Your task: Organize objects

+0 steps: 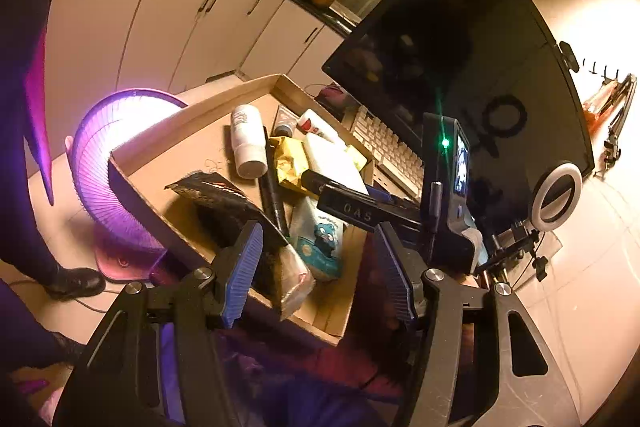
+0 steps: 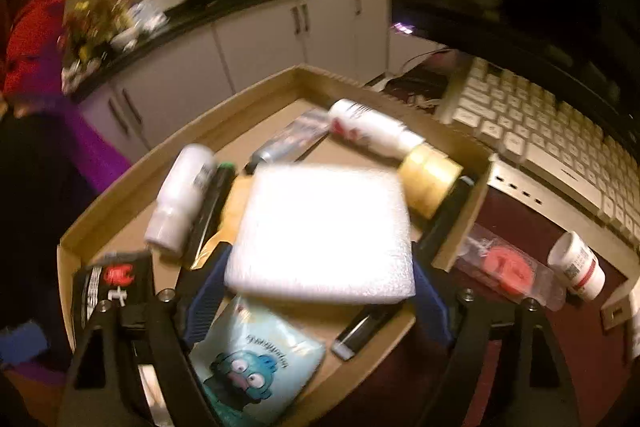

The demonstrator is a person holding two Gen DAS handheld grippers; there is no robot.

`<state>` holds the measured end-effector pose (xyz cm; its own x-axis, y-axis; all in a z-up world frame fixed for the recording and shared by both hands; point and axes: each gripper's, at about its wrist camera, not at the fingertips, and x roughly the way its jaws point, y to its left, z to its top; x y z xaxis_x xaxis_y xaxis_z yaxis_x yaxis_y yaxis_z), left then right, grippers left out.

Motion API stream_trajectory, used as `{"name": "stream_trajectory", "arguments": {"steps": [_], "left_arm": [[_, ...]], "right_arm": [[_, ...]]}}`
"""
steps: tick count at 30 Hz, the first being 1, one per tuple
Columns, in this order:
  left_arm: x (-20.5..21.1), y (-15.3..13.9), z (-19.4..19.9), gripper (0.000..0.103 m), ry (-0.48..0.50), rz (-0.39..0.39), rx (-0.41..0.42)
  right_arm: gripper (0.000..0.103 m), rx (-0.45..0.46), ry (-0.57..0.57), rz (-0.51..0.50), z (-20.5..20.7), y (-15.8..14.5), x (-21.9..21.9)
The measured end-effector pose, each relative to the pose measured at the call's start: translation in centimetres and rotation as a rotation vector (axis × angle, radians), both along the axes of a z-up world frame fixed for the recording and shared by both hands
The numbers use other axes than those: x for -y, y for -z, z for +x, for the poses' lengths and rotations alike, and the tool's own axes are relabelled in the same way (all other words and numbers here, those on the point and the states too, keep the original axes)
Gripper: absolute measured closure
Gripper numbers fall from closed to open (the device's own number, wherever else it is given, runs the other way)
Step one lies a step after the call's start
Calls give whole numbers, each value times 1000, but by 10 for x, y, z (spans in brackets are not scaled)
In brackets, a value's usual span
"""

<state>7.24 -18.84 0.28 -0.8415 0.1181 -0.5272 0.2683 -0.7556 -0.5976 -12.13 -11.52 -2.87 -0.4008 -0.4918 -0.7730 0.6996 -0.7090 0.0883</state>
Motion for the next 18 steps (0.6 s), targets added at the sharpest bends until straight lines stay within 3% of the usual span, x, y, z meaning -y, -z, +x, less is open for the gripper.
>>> {"name": "stream_trajectory", "arguments": {"steps": [3,8,18], "left_arm": [[2,0,3,45,-9,11,-3],[6,2,2,45,-26,22,25],[13,4,-12,45,-38,24,73]], "right_arm": [[17,25,0,-54,1,-4,-6],[1,12,-32,-85,7,-8,-11],[1,-22,-66,-100,23,-17,-20]]}}
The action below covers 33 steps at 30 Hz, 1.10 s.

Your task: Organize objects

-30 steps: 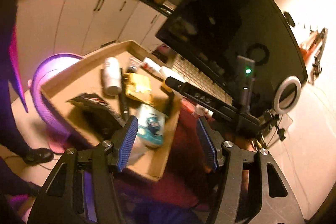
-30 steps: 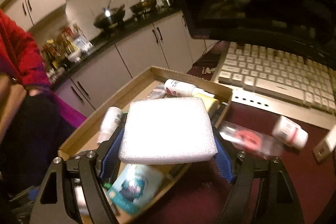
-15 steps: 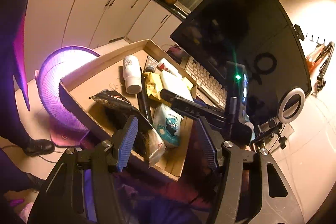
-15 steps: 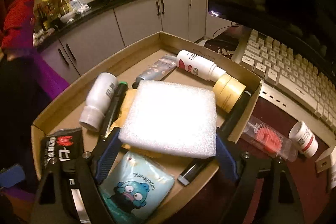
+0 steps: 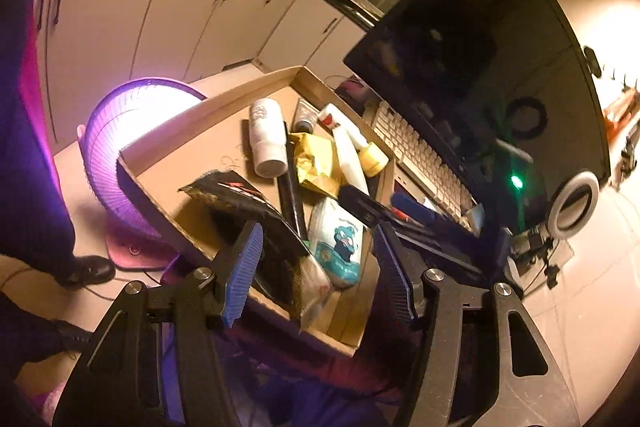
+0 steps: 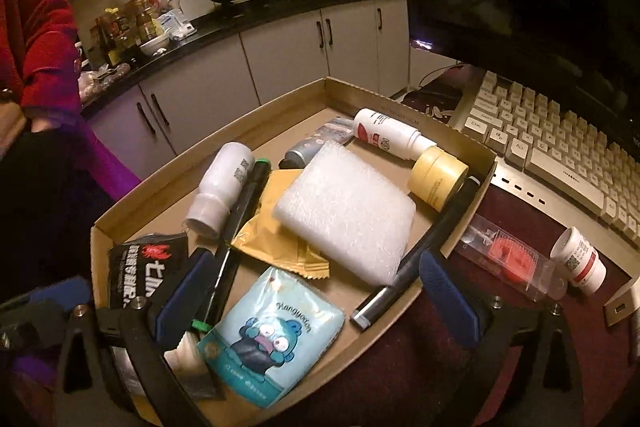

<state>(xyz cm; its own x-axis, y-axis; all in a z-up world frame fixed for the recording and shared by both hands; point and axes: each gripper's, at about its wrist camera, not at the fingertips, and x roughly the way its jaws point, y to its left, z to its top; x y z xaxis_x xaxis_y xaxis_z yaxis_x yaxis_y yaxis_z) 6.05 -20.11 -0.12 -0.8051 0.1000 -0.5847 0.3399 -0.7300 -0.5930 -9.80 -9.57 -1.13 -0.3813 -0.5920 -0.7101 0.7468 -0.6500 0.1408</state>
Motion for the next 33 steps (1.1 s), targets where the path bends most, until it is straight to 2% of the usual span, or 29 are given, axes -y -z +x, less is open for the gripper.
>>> {"name": "stream_trajectory", "arguments": {"steps": [4,9,12,15,19,23,26,30,33], "left_arm": [[3,0,6,45,-21,13,0],[-10,-3,3,45,-11,-3,5],[-24,-10,-3,45,16,-9,-3],[-46,-19,-10,45,70,-57,-17],[-75,-23,-18,45,130,-98,-10],[-99,-23,-31,45,181,-115,7],[-114,-24,-37,45,214,-132,3],[-125,-20,-43,45,242,-130,13],[-129,-16,-47,45,254,-134,24]], "right_arm": [[1,-8,35,-62,8,-14,-24],[1,64,36,-123,16,-20,-49],[1,29,37,-138,28,-24,-67],[1,17,51,-161,31,-23,-93],[2,56,100,-182,23,-12,-133],[9,83,116,-170,15,-2,-161],[10,60,134,-162,8,-4,-178],[10,32,148,-125,-7,-9,-186],[11,47,150,-69,-26,-5,-184]]}}
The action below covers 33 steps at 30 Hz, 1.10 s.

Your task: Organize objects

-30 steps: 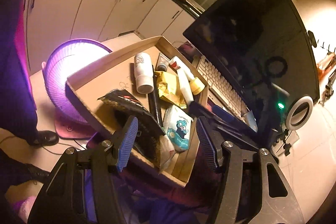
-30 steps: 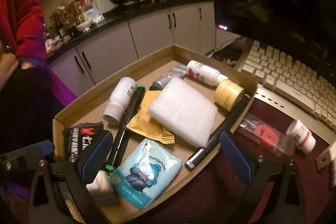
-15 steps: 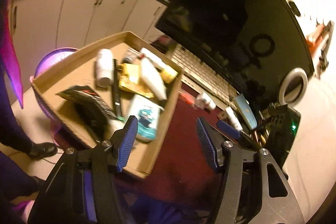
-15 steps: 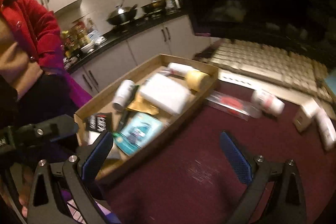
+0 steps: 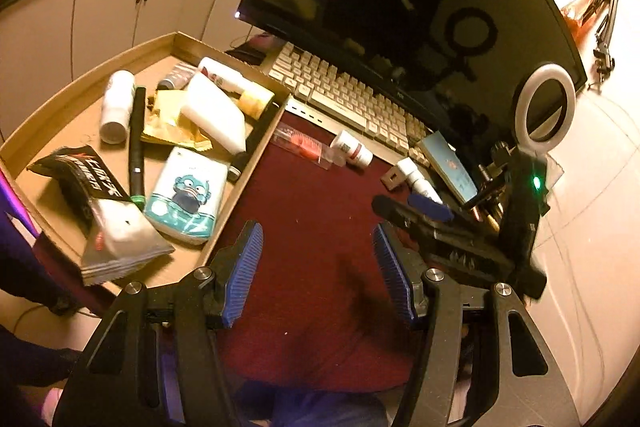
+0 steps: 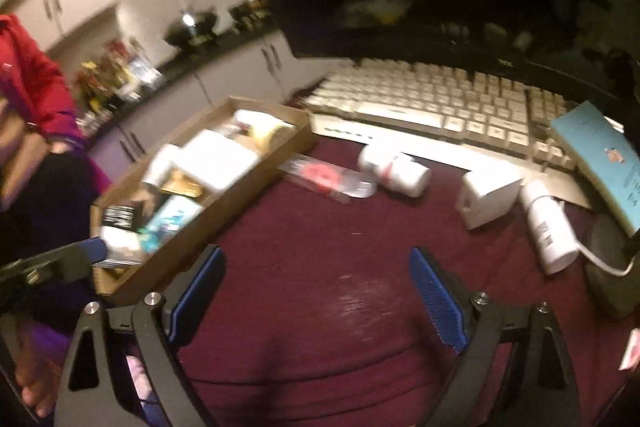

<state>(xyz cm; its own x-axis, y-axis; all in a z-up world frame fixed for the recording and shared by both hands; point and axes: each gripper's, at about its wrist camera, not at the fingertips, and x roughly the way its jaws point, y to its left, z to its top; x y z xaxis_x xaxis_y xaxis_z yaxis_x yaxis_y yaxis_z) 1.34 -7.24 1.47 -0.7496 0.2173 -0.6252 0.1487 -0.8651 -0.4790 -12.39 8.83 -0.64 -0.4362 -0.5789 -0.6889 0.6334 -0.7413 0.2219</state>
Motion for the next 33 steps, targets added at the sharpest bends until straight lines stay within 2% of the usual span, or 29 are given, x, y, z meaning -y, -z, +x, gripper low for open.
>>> {"name": "stream_trajectory", "arguments": {"steps": [7,10,14,23,25,27,29,30,31,33], "left_arm": [[8,5,-1,45,3,5,-2],[13,12,-4,45,14,18,5],[19,17,-5,45,28,49,-5],[25,21,-7,45,46,69,-22],[25,22,-7,45,42,70,-15],[27,22,-5,45,37,74,-18],[28,21,-4,45,32,77,-20],[28,21,-4,45,31,78,-19],[27,21,-4,45,32,76,-17],[25,19,-4,45,35,69,-13]], "right_arm": [[17,15,-39,33,-37,8,16],[17,22,-24,44,-57,14,22],[17,-17,17,83,-72,12,27],[16,-30,-13,171,-101,24,51],[17,-2,-37,183,-106,30,56],[22,-13,-39,205,-105,33,59],[42,-6,-42,206,-102,33,58],[48,-3,-36,204,-101,32,57],[59,1,-32,201,-100,31,55],[69,-1,-16,208,-98,30,52]]}}
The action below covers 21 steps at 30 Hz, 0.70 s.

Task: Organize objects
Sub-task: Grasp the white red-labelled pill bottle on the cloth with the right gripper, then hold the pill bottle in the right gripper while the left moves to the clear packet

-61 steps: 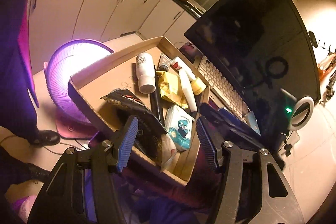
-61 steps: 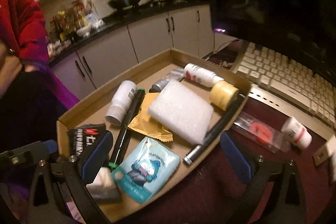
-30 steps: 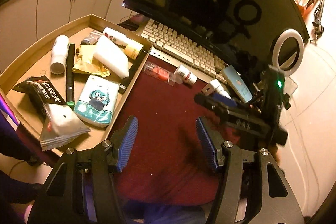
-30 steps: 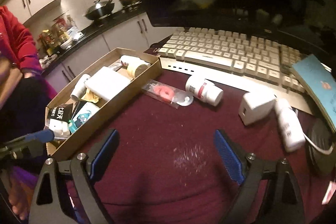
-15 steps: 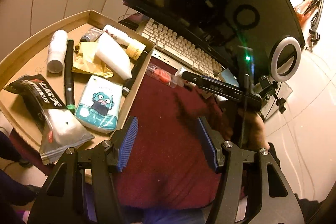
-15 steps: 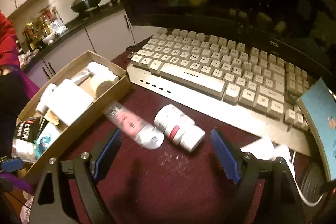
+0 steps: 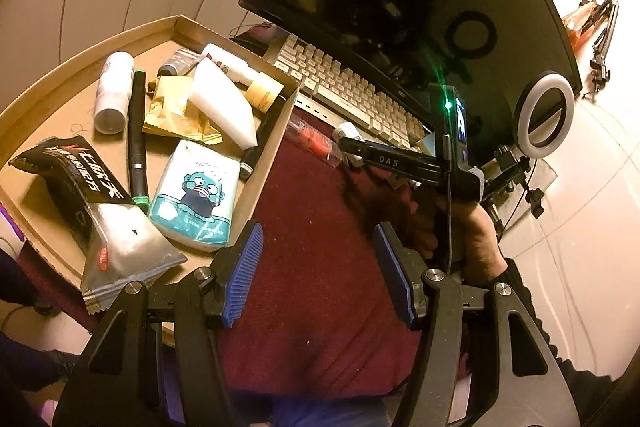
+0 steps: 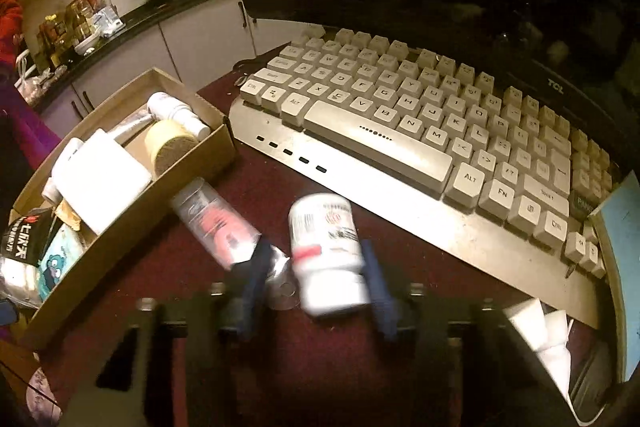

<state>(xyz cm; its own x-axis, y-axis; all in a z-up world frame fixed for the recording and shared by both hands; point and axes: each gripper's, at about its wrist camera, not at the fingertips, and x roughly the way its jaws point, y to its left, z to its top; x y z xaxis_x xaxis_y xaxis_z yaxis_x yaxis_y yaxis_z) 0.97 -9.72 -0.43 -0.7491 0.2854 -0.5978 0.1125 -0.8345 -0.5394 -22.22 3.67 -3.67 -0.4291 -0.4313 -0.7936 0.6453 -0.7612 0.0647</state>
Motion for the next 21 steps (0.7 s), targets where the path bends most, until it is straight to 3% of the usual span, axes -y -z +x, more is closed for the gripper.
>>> {"name": "stream_trajectory", "arguments": {"steps": [13,21], "left_arm": [[-27,-12,3,45,29,-77,-3],[-45,-17,-29,45,105,-118,33]], "right_arm": [[69,15,110,-30,56,-8,-49],[69,19,198,-107,99,-13,-98]]}}
